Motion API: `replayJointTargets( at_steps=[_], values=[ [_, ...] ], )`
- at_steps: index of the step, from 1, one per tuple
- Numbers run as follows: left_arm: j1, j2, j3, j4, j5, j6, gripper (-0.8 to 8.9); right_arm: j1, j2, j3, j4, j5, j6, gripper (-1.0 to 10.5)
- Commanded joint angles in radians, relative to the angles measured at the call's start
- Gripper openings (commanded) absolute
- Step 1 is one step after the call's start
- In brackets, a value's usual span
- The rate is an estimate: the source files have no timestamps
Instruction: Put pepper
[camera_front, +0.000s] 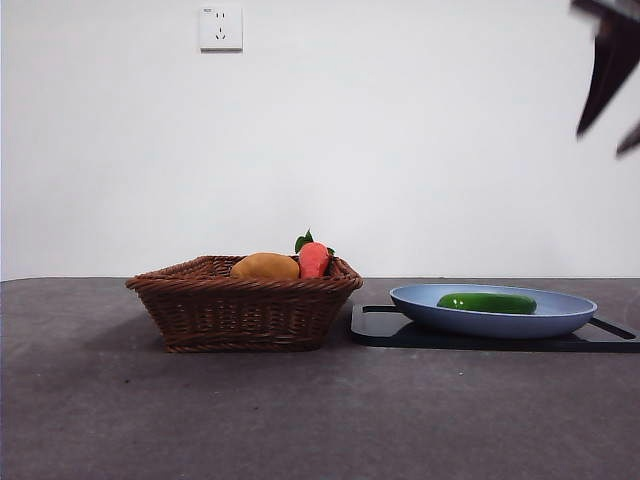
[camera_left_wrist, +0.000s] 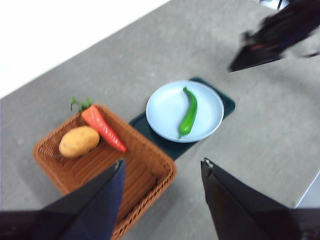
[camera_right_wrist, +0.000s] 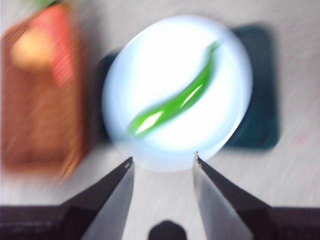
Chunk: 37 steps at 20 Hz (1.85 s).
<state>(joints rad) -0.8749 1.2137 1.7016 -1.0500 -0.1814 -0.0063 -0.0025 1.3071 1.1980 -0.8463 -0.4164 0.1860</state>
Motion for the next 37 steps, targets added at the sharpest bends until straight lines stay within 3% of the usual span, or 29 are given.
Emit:
replayJointTargets(
  at_steps=[1,8,11,12,30,32,34,37],
  values=[
    [-0.006,0.023,0.021,-0.004,-0.002,0.035,2.71,0.052,-0.124,0.016,-0.122,-0.002,-0.076,2.1],
    [-0.006,0.035,0.021,-0.054,0.0,0.037,2.45,0.185,-0.381,0.016,-0.366,-0.002,-0.093,1.9],
    [-0.006,0.035,0.021,-0.079,0.0,0.037,0.49,0.201,-0.415,0.016,-0.429,-0.002,-0.169,0.0],
    [-0.006,0.035,0.021,-0.083,0.0,0.036,-0.01,0.201,-0.42,0.016,-0.437,-0.003,-0.189,0.1],
    [-0.006,0.035,0.021,-0.063,-0.002,0.045,0.08,0.2,-0.422,0.016,-0.408,0.0,-0.166,0.1],
    [0.006,0.029,0.021,-0.015,-0.032,0.095,0.08,0.2,-0.422,0.016,-0.408,0.0,-0.166,0.1],
    [0.071,0.007,0.021,0.133,-0.047,0.154,0.08,0.2,-0.422,0.016,-0.408,0.0,-0.166,0.1],
    [0.225,-0.055,0.02,0.323,0.035,0.195,0.08,0.2,-0.422,0.016,-0.408,0.0,-0.166,0.1]
  ],
)
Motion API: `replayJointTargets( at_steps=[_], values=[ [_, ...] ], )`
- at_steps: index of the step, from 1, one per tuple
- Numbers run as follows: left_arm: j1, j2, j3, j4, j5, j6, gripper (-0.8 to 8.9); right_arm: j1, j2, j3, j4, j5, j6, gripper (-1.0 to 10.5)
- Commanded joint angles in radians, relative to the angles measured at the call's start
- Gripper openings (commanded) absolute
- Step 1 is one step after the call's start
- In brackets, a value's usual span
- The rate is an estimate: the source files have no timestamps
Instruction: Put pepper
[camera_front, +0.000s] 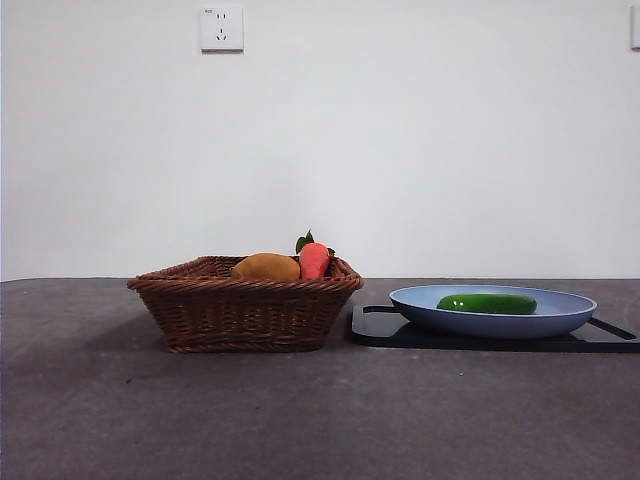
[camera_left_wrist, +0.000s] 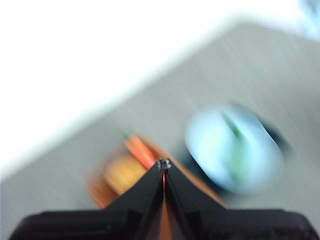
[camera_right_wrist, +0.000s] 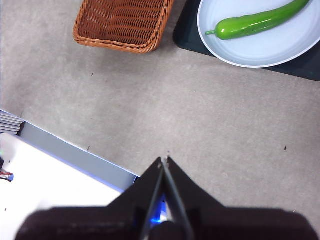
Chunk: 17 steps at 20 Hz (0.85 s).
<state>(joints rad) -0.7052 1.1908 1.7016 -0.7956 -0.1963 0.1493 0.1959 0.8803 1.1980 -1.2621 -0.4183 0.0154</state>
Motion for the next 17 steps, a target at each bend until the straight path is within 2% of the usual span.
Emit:
replayJointTargets(
  at_steps=[1,3,7,9,15,17],
  values=[
    [0.105,-0.055,0.019,0.095,0.1,0.039,0.08,0.002,0.005,0.016,0.008,0.002,0.005,0.1],
    [0.227,-0.109,0.019,0.122,0.193,0.04,0.08,0.002,0.005,0.016,0.008,0.002,0.005,0.1],
    [0.438,-0.211,0.003,0.133,0.262,0.062,0.08,0.002,0.005,0.016,0.008,0.002,0.005,0.1],
    [0.524,-0.291,-0.07,0.204,0.291,0.061,0.08,0.002,0.005,0.016,0.008,0.002,0.005,0.1],
    [0.686,-0.584,-0.56,0.579,0.295,0.052,0.08,0.002,0.005,0.016,0.008,0.002,0.005,0.1],
    [0.723,-0.675,-0.742,0.678,0.303,0.003,0.08,0.002,0.005,0.016,0.008,0.002,0.005,0.1]
  ],
)
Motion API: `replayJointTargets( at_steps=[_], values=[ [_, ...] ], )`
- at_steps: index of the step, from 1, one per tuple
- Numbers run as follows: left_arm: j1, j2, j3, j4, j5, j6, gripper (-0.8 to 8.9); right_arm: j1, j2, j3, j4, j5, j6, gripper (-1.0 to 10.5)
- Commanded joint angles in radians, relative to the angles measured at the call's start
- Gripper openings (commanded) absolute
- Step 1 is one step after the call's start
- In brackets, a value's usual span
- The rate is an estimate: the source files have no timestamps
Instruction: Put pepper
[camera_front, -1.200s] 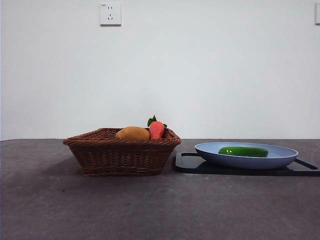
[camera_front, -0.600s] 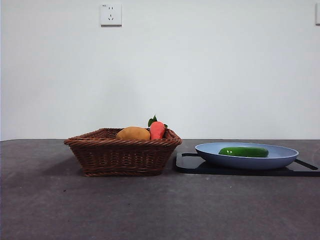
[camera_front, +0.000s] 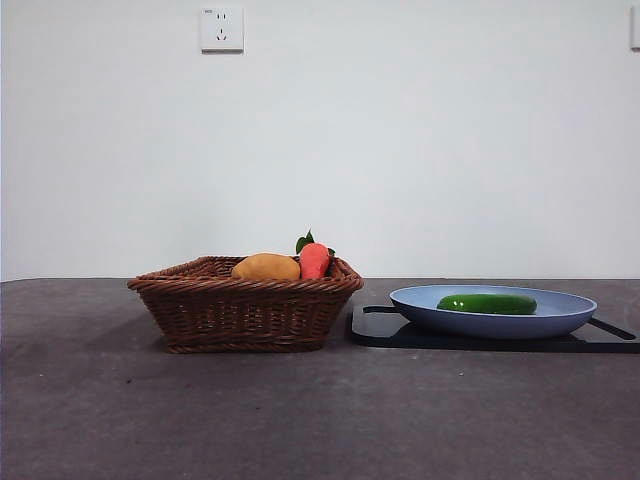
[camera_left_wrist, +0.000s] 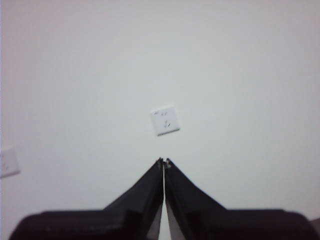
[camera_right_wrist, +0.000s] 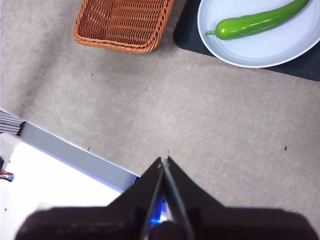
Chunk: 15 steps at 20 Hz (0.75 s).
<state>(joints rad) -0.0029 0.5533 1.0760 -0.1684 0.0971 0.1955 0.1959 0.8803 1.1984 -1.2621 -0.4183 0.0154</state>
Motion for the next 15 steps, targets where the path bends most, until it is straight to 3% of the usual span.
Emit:
replayJointTargets(
  at_steps=[1,7,15],
  values=[
    [0.035,-0.083,-0.202,0.085,0.011,-0.072,0.08,0.002,0.005,0.015,0.008,0.002,0.005,0.1],
    [0.051,-0.305,-0.621,0.153,0.009,-0.153,0.08,0.002,0.005,0.015,0.008,0.002,0.005,0.1],
    [0.051,-0.484,-0.891,0.153,0.008,-0.189,0.08,0.002,0.005,0.015,0.008,0.002,0.005,0.1]
  ],
)
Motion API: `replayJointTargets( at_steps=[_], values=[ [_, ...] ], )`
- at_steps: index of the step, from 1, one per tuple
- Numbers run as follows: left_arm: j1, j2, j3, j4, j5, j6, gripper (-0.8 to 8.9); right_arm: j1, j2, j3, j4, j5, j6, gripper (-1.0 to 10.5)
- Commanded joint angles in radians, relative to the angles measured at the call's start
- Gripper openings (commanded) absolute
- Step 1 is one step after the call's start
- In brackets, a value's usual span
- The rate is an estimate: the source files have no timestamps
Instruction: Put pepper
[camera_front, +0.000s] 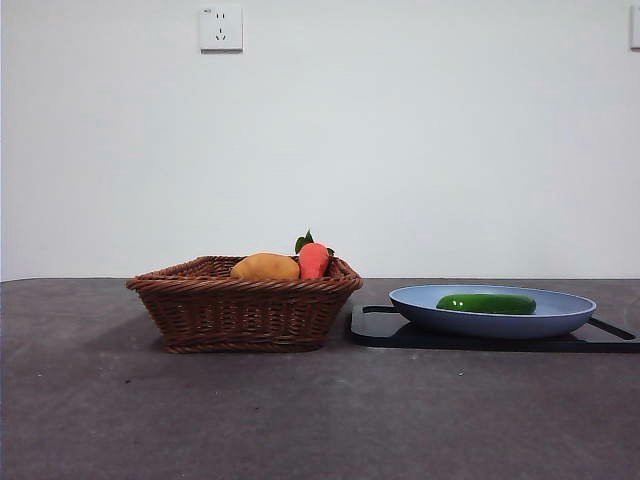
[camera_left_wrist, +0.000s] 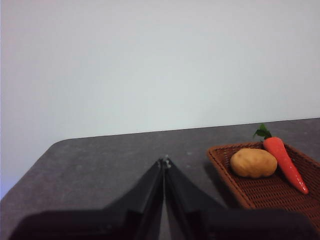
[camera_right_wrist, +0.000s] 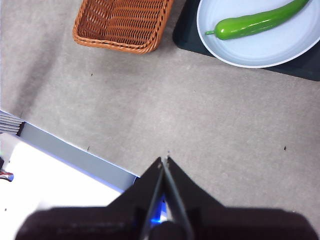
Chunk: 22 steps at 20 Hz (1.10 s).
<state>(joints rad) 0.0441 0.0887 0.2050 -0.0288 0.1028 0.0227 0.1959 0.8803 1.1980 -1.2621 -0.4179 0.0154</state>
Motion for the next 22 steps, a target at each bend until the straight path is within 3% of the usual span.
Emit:
replayJointTargets(
  at_steps=[1,10,14,22],
  values=[
    [0.004,-0.035,-0.041,0.012,0.002,-0.017,0.08,0.002,0.005,0.016,0.008,0.001,0.005,0.1],
    [0.004,-0.087,-0.163,-0.002,0.003,-0.05,0.08,0.002,0.005,0.016,0.008,0.002,0.005,0.1],
    [0.003,-0.087,-0.198,-0.029,0.004,-0.105,0.08,0.002,0.005,0.016,0.008,0.002,0.005,0.1],
    [0.003,-0.087,-0.198,-0.103,0.005,-0.105,0.08,0.002,0.005,0.016,0.008,0.001,0.005,0.1]
  ],
)
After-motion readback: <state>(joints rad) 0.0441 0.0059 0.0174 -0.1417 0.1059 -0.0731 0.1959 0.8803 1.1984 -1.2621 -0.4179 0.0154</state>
